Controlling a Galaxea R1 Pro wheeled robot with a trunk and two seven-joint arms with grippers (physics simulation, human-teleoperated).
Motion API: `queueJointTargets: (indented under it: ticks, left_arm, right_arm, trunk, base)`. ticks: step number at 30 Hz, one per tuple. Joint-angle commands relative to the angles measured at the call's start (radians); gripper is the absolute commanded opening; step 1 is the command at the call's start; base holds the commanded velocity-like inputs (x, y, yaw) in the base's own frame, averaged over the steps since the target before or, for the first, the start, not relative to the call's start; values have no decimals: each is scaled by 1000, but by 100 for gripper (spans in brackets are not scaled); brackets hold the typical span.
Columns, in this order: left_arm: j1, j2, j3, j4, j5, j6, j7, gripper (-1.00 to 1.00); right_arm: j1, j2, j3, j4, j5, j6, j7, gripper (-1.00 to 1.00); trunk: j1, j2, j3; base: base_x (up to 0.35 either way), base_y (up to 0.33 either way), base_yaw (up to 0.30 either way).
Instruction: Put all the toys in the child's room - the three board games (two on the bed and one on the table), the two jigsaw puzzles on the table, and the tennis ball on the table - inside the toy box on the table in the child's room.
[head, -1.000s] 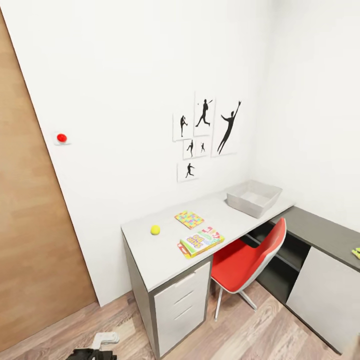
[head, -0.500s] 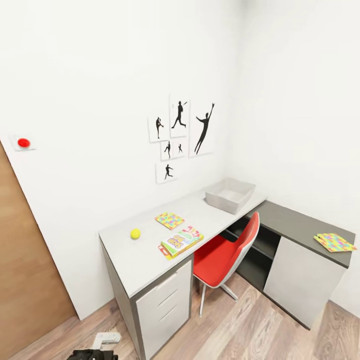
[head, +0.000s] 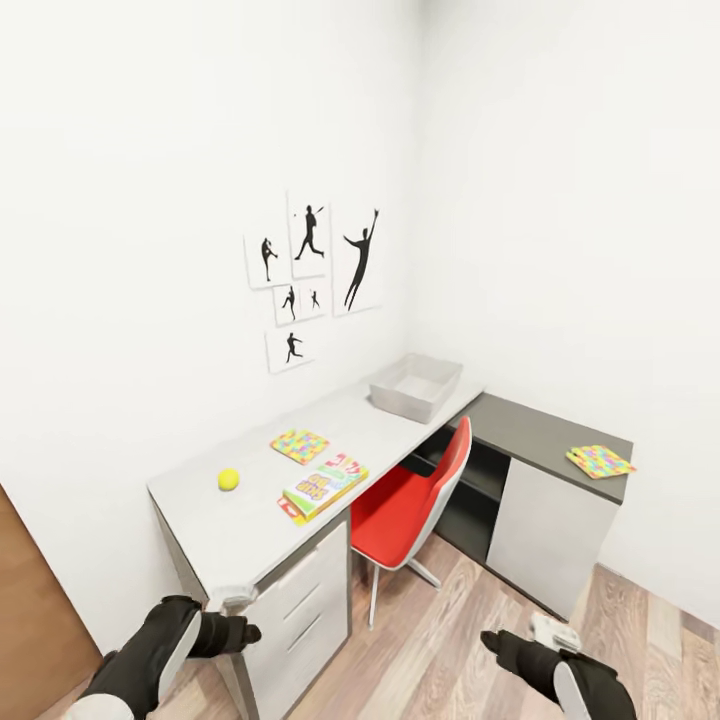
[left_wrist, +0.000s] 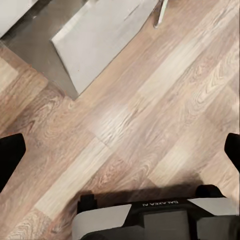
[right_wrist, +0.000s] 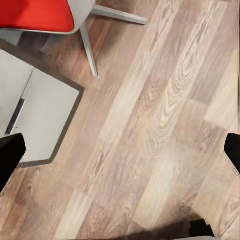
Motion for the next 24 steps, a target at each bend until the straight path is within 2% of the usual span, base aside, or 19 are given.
queueJointTargets:
  ticks: [1, 2, 3, 4, 6, 7, 9, 10, 14, 15, 19, 24]
  left_arm:
    - [0, 1, 9, -58, 0, 42, -9, 100]
    - [1, 3, 17, -111, -1, 75, -15, 100]
    - [3, 11, 38, -211, 0, 138, -28, 100]
    - [4, 16, 51, -256, 1, 168, -36, 100]
    - [6, 23, 81, -336, 2, 220, -57, 100]
    - [9, 28, 115, -406, 2, 261, -94, 100]
    - [13, 32, 142, -459, 2, 288, -135, 100]
    - [16, 35, 163, -501, 2, 307, -182, 100]
    - [21, 41, 186, -552, -1, 326, -278, 100]
    - [22, 44, 192, -565, -3, 331, -321, 100]
    - [23, 50, 198, -583, -2, 337, -392, 100]
    - [25, 70, 200, -594, -1, 338, -501, 100]
  right_arm:
    - [-1, 2, -15, -59, -2, 52, 1, 100]
    - [-1, 3, -26, -110, -2, 92, 1, 100]
    - [-1, 4, -43, -195, -2, 159, 1, 100]
    - [-1, 5, -49, -230, -2, 185, 1, 100]
    - [-1, 6, -58, -280, -3, 222, 2, 100]
    - [-1, 7, -64, -312, -6, 246, 2, 100]
    - [-1, 9, -67, -333, -11, 261, 2, 100]
    - [-1, 10, -69, -348, -18, 270, 2, 100]
    - [-2, 11, -70, -367, -33, 281, 3, 100]
    - [-2, 11, -71, -372, -39, 285, 4, 100]
    - [-1, 11, -72, -380, -54, 292, 4, 100]
    - [-1, 10, -74, -385, -70, 300, 5, 100]
  trunk:
    - [-3, 5, 1]
    - [-7, 12, 4]
    - [-11, 19, 7]
    - [-15, 26, 10]
    - [-22, 40, 16]
    - [-26, 47, 20]
    - [-34, 61, 26]
    - [-38, 68, 29]
    - [-42, 75, 32]
    - [-42, 75, 32]
    - [-42, 75, 31]
    - [-42, 75, 27]
  base:
    - [0, 0, -285]
    - [0, 0, -285]
    - [0, 0, -285]
    - [0, 0, -285]
    - [0, 0, -285]
    - [0, 0, -285]
    - [0, 0, -285]
    - [0, 0, -285]
    - [0, 0, -285]
    - [0, 0, -283]
    - [0, 0, -279]
    - [0, 0, -256]
